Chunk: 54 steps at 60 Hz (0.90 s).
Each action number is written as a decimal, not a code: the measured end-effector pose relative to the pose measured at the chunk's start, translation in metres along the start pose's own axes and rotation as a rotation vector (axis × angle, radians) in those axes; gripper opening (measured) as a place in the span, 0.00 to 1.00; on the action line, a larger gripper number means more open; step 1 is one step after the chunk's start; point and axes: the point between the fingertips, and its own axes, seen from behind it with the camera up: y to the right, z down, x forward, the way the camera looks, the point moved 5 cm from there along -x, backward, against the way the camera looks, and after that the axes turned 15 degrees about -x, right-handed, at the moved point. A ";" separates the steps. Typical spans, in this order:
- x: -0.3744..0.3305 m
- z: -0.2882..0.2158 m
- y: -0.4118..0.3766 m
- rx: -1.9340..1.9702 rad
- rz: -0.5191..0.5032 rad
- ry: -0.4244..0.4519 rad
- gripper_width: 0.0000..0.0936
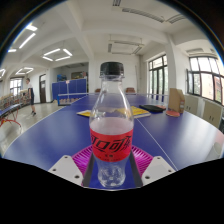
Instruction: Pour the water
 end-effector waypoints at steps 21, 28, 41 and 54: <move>-0.006 -0.013 -0.005 0.028 -0.068 0.072 0.34; -0.048 -0.062 -0.003 0.139 -0.130 0.162 0.34; -0.136 -0.172 0.048 0.684 -0.375 0.399 0.34; -0.194 -0.189 0.141 1.479 -0.659 0.568 0.34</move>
